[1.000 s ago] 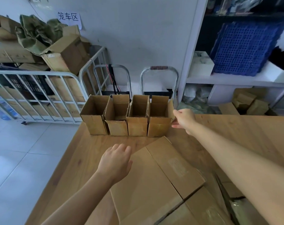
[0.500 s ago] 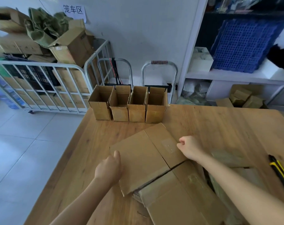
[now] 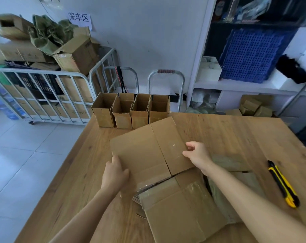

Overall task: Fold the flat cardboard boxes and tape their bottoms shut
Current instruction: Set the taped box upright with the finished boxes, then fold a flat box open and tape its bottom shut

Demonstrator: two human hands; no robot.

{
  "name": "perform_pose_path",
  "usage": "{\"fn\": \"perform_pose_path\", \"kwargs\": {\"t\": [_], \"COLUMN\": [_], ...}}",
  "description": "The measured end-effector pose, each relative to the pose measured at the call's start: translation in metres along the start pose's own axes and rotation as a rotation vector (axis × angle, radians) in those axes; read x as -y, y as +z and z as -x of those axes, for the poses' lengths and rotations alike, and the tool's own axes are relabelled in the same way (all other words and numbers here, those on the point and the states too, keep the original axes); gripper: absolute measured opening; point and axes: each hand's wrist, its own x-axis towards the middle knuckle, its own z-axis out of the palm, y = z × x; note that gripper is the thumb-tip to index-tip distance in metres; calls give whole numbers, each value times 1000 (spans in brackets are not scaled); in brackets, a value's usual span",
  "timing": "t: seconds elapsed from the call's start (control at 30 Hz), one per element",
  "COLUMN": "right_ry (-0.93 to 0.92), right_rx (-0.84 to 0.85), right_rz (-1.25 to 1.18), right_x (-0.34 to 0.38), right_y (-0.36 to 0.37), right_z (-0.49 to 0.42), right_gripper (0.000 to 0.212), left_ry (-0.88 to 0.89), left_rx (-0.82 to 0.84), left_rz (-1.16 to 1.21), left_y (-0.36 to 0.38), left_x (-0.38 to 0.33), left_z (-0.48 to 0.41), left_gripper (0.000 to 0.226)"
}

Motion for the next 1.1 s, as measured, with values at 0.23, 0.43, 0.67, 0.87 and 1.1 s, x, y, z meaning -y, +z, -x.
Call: {"fn": "perform_pose_path", "kwargs": {"t": [0.23,0.43,0.67,0.87,1.1], "right_ry": [-122,-151,-112,-16,-25], "right_rx": [-86,-58,-78,-129,-65], "right_rz": [-155,-137,-98,13,-137], "right_x": [3,-28,-95,-151,-191], "right_y": [-50,-98,-144,-162,-155], "right_z": [50,116,194,245,284], "right_gripper": [45,53,48,13,47], "left_ry": [154,151,195,128,193], "left_rx": [-287,-286,-224,-104,-39], "left_rz": [253,272,331,353,409], "left_y": [-30,-21,20,59,76], "left_x": [-57,-91,-106,-98,-86], "left_z": [60,127,214,273,300], "left_gripper": [82,72,50,42,59]}}
